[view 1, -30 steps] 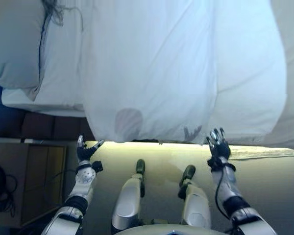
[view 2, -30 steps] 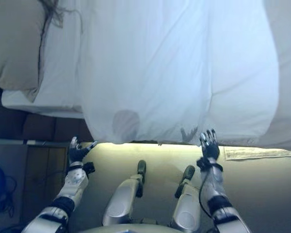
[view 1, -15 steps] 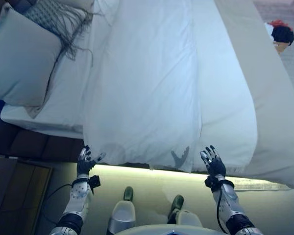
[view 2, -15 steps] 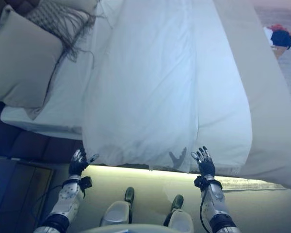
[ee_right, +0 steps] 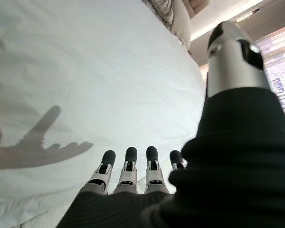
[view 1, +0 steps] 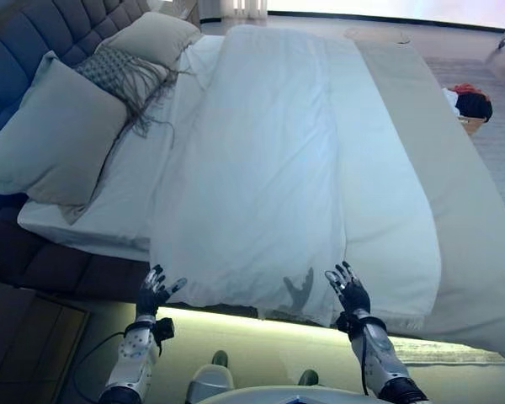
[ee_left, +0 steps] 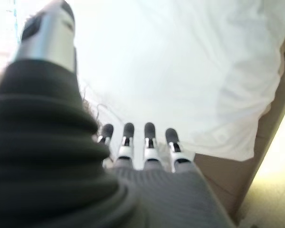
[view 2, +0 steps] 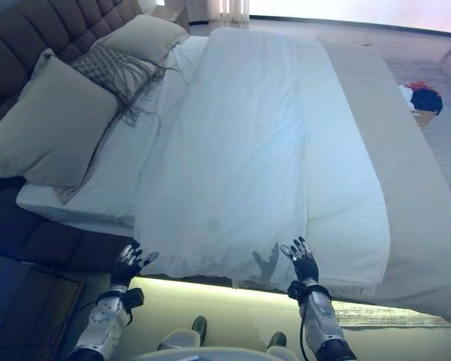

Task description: Make the bed neatly

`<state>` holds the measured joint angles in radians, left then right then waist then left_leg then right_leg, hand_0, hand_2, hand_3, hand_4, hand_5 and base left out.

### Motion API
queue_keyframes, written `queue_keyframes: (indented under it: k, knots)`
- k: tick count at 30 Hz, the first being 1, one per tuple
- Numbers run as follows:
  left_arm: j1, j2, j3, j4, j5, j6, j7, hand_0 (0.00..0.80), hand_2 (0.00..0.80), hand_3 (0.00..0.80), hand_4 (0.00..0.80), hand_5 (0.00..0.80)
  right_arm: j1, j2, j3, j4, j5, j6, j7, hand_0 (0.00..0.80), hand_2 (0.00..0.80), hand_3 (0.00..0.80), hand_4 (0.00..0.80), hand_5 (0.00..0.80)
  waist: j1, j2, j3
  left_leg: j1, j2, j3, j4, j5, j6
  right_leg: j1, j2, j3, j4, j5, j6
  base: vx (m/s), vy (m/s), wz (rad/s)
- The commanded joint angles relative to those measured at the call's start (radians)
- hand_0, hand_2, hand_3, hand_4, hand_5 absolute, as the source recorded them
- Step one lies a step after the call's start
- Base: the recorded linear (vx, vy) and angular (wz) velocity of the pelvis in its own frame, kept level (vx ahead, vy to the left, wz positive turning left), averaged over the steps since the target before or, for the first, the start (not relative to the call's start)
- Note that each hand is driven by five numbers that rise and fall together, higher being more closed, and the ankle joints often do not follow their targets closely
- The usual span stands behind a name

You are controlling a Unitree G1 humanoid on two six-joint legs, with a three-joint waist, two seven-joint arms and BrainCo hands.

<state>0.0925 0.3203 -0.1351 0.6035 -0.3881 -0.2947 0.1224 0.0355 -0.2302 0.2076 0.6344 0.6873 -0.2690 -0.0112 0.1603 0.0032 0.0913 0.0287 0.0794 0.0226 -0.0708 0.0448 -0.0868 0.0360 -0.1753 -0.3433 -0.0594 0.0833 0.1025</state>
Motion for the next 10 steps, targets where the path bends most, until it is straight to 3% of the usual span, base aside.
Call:
queue_keyframes:
  k: [1, 10]
  knots:
    - [-0.061, 0.027, 0.0, -0.048, -0.029, -0.023, -0.008, 0.0, 0.0, 0.0, 0.0, 0.0, -0.019, -0.011, -0.008, -0.06, -0.037, -0.019, -0.005, 0.0, 0.0, 0.0, 0.0, 0.0, 0.034, -0.011, -0.011, -0.041, 0.021, -0.006, 0.023, 0.056, 0.014, 0.024, -0.096, 0.027, 0.061, 0.013, 0.082, 0.0, 0.0, 0.0]
    - [-0.052, 0.027, -0.004, -0.055, 0.003, -0.016, -0.015, 0.0, 0.0, 0.0, 0.0, 0.0, -0.016, 0.0, 0.003, -0.056, -0.015, -0.028, -0.015, 0.0, 0.0, 0.0, 0.0, 0.0, 0.048, -0.018, -0.016, -0.03, 0.021, -0.017, 0.014, 0.055, 0.014, 0.046, -0.093, 0.018, 0.052, 0.007, 0.084, 0.024, -0.005, 0.07]
